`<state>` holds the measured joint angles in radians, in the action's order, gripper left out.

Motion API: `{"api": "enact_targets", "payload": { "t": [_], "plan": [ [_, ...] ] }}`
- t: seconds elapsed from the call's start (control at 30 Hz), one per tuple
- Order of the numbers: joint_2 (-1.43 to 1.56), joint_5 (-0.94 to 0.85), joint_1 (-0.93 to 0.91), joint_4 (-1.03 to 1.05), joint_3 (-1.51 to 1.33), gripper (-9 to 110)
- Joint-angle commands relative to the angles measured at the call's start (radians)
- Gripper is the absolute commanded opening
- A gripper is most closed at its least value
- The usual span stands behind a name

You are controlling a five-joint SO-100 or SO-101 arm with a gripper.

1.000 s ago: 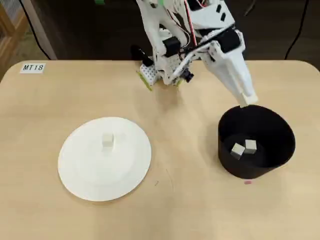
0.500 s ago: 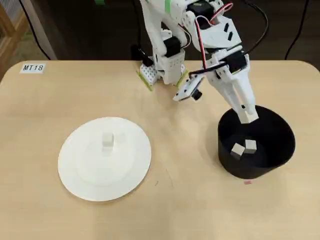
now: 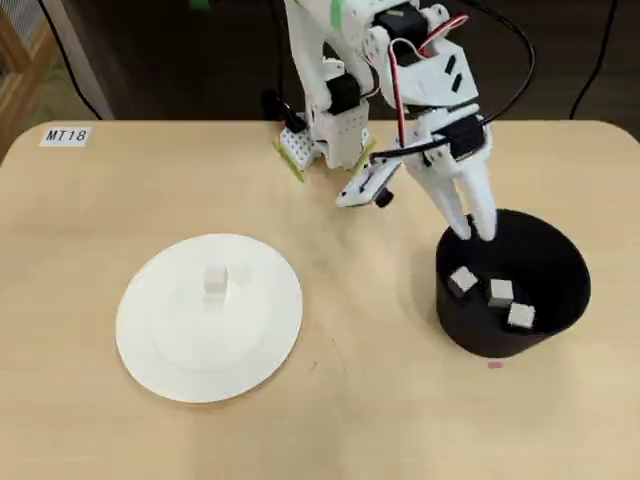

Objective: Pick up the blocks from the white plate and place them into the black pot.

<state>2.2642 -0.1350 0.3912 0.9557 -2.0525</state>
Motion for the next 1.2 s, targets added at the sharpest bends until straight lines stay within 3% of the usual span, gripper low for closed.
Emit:
{"api": "enact_targets", "payload": {
  "t": [0.0, 0.17, 0.33, 0.63, 0.87, 1.17],
  "plan": [
    [0.002, 0.005, -0.215, 0.193, 0.146, -2],
    [0.005, 0.021, -0.568, 0.407, 0.163, -2],
    [0.003, 0.232, -0.755, 0.474, 0.101, -2],
    [-0.259, 0.676, -0.775, 0.495, 0.210, -2],
    [-0.520, 0.816, -0.811, 0.597, 0.457, -2],
    [-0.686, 0.954, -0.857, 0.612, 0.502, -2]
  ]
}}
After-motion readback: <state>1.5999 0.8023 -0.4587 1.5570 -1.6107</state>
